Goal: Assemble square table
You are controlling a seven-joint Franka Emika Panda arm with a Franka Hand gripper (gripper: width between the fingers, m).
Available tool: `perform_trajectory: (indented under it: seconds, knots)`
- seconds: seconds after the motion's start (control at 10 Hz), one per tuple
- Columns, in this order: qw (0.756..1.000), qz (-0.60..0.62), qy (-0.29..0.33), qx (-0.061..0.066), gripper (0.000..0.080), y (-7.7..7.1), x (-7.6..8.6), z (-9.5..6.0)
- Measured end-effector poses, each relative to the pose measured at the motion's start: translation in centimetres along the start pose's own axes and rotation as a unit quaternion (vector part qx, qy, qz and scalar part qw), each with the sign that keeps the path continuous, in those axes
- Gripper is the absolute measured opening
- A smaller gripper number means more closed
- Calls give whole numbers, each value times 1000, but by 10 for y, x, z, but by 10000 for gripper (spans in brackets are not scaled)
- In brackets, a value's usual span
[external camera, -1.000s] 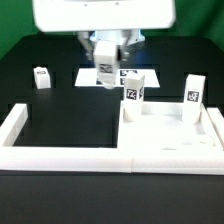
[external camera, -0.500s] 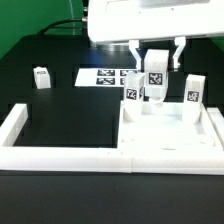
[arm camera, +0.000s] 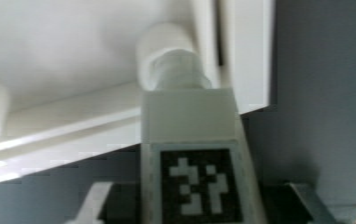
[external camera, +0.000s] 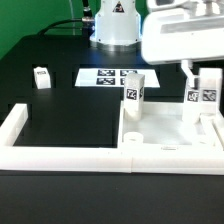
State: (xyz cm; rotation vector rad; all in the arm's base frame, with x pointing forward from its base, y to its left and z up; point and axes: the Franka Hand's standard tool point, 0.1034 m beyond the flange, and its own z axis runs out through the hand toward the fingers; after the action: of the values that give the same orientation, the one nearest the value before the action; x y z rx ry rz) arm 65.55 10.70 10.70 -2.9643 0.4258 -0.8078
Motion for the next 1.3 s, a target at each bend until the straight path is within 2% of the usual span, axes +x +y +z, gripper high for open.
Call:
perform_trajectory:
  seconds: [0.1,0.2,0.5,0.7,1.1,1.3]
  knots:
    - [1000,-18,9,-13,291,6,3,-1]
    - [1000,-19,9,-14,291,6,3,-1]
    - [999,-31,15,-14,291,9,6,-1]
    - [999,-34,18,-8,291,0,9,1]
    - [999,-40,13,-16,291,5,3,14]
    - [999,-41,12,-17,291,5,1,16]
